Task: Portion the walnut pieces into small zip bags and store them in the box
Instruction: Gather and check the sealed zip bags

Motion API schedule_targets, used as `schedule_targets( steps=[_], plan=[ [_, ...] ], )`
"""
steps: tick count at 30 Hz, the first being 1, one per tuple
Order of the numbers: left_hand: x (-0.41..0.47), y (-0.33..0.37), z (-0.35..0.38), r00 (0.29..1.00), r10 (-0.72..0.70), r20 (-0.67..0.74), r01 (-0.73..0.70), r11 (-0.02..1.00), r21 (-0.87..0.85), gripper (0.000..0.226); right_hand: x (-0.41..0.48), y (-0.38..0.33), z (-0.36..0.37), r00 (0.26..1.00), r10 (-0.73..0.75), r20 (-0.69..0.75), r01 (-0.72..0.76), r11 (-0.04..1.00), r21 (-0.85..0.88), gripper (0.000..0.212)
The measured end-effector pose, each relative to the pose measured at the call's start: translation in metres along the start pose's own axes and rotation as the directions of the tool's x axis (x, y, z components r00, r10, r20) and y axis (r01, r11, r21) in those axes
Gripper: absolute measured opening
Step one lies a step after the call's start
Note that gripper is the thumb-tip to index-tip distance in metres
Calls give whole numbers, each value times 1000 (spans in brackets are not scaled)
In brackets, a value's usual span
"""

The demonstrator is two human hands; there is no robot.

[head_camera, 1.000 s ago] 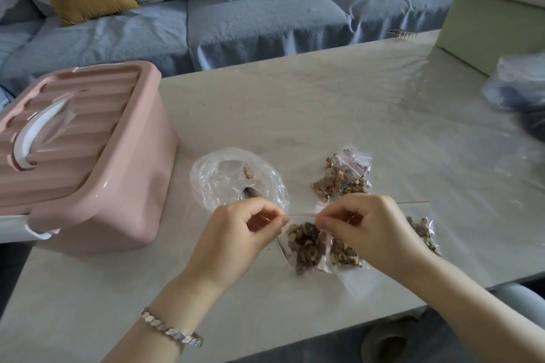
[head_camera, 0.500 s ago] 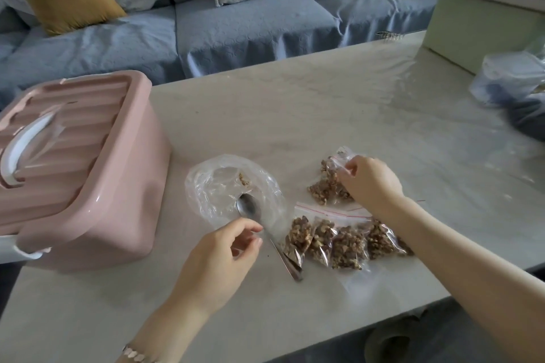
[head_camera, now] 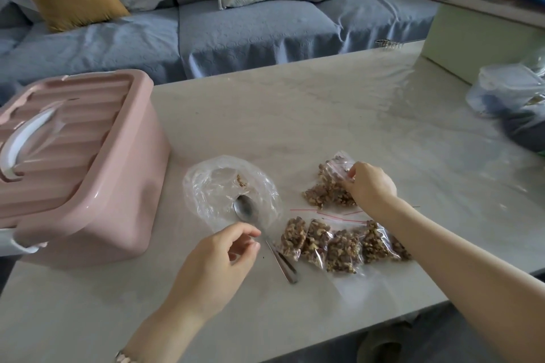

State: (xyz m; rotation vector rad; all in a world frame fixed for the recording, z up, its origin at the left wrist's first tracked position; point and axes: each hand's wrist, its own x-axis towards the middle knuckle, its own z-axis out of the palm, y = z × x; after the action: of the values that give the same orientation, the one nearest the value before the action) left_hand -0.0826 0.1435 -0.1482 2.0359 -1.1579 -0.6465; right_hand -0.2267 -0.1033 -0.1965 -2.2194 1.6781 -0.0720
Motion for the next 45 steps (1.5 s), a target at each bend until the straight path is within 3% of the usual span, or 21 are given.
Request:
schedule_targets(
  steps=[4, 8, 11, 14, 19, 22, 27, 33, 39, 45],
  plan=[
    [3, 3, 0, 1000, 22, -6, -22, 1000, -6, 24, -18, -4, -15, 981, -195, -8, 194, 965, 178, 21],
    [16, 11, 2, 995, 92, -37, -93, 996, -15, 25, -50, -13, -41, 876, -464, -134, 483, 844, 235, 13],
    [28, 24, 7, 988, 144, -61, -149, 986, -81, 36, -73, -20, -62, 825, -523, -212, 564, 786, 255, 9],
    [35, 40, 10, 992, 122, 26, -109, 949, -295, 60, -96, -29, -78, 823, -531, -203, 566, 731, 381, 7],
    [34, 55, 13, 996, 82, 32, -52, 844, -534, 10, -118, -39, -80, 824, -554, -116, 514, 645, 565, 22],
    [27, 55, 11, 998, 67, 20, -41, 798, -602, 10, -120, -38, -76, 854, -517, -62, 423, 621, 660, 15],
    [24, 50, 8, 999, 50, 20, -29, 816, -577, 21, -121, -38, -73, 852, -523, 35, 384, 668, 638, 8],
    [23, 53, 3, 999, 42, 16, -23, 797, -604, 19, -125, -40, -74, 853, -521, -29, 387, 593, 707, 3],
    [20, 57, 0, 999, 32, 38, -1, 780, -626, 15, -125, -39, -73, 850, -523, -59, 408, 585, 701, 16],
    [21, 56, -2, 997, 54, 52, -13, 807, -591, 21, -124, -39, -68, 825, -537, -176, 507, 566, 651, 26]
  ],
)
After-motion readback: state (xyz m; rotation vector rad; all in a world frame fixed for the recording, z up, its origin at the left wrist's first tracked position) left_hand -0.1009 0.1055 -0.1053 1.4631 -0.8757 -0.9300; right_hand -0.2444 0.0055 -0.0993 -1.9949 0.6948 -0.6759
